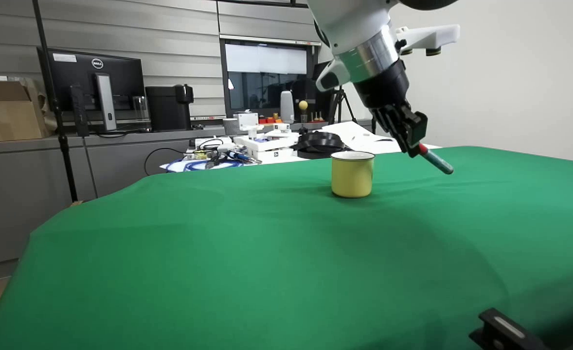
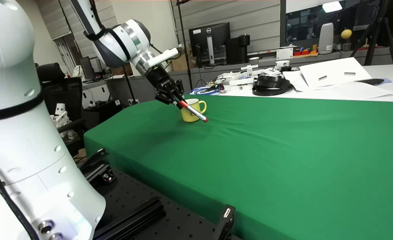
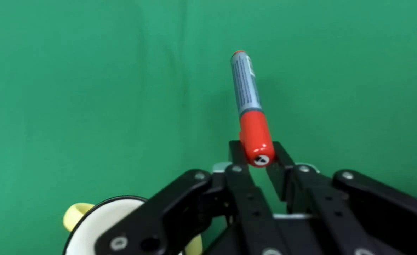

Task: Remove the marker from the mug.

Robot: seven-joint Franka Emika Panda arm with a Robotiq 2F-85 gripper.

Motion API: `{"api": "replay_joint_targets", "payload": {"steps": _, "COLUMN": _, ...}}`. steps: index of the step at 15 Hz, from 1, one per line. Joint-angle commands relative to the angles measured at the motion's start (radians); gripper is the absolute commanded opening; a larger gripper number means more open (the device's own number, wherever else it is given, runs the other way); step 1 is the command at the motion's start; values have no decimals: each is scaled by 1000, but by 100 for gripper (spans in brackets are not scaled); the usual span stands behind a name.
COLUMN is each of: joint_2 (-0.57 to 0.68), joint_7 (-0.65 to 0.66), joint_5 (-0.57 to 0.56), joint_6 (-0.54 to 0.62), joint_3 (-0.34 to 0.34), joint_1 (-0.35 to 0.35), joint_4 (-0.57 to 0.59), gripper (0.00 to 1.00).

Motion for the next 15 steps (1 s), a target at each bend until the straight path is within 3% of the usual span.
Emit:
{"api": "replay_joint_targets", "payload": {"steps": 1, "joint_2": 30, "joint_7": 61, "joint_5": -47, "joint_6": 60, "joint_3": -6, "joint_1": -11, "joint_4": -52, "gripper": 6}}
{"api": "replay_joint_targets", "payload": {"steps": 9, "joint_2": 111, "joint_7": 83, "joint_5": -54, "joint_6": 136, "joint_3": -15, "joint_1": -14, "joint_4": -69, "gripper": 6}}
{"api": "replay_joint_targets", "payload": {"steps": 10, "joint_2": 114, "joint_7": 84, "joint_5": -47, "joint_6": 132, "joint_3": -15, "joint_1": -14, "joint_4": -65, "gripper": 21}}
{"api": "replay_joint_targets", "payload": {"steps": 11, "joint_2": 112, "joint_7": 81, "joint_5": -38, "joint_6": 128, "joint_3": -14, "joint_1": -15, "joint_4": -60, "gripper": 47}}
{"api": "replay_joint_targets", "payload": {"steps": 13, "joint_2": 90, "joint_7": 70, "joint_5": -19, "joint_6": 120, "joint_3": -12, "joint_1": -20, "joint_4": -47, "gripper": 53}}
{"api": "replay_joint_targets", "payload": {"steps": 15, "joint_2": 60, "joint_7": 49, "joint_5": 9, "joint_6": 111, "joint_3": -8, "joint_1": -30, "joint_4": -33, "gripper": 66}}
